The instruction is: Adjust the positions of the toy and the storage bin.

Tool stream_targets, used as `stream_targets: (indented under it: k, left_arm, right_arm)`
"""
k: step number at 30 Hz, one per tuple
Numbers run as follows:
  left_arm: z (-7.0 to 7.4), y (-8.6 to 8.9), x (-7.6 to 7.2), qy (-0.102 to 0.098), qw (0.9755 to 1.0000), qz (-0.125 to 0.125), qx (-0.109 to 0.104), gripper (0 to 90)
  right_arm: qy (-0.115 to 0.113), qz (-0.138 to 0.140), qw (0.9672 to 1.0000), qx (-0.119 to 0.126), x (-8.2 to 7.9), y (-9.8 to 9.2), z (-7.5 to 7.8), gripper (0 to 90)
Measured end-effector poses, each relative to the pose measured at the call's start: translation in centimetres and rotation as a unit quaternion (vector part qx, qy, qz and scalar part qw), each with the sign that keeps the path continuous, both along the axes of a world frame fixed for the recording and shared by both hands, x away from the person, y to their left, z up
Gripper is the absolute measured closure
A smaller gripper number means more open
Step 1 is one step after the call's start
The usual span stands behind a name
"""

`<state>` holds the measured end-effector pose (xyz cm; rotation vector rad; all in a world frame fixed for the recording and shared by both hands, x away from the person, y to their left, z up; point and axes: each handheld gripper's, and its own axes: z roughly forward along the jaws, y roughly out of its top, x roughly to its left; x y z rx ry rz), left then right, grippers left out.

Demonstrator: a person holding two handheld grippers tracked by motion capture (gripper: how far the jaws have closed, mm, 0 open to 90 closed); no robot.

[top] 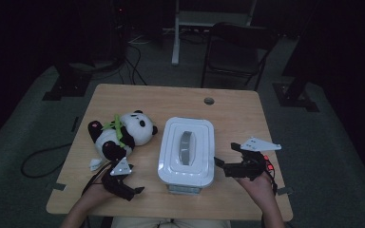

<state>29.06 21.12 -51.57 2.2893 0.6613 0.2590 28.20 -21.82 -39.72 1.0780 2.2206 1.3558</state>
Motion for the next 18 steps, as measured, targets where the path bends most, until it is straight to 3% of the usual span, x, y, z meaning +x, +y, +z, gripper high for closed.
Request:
stream_targets:
  k: [14, 18]
  left_arm:
    - [-0.6, 0.1, 0.2, 0.009, 0.9999, 0.004, 0.006, 4.0]
    - [-0.7, 0.1, 0.2, 0.008, 0.9999, 0.004, 0.005, 3.9]
  right_arm:
    - [-0.003, 0.075, 0.9967, -0.03, 0.7, 6.2, 0.3, 13.3]
    - [0.004, 0.088, 0.9958, -0.023, 1.0, 7.4, -0.1, 14.0]
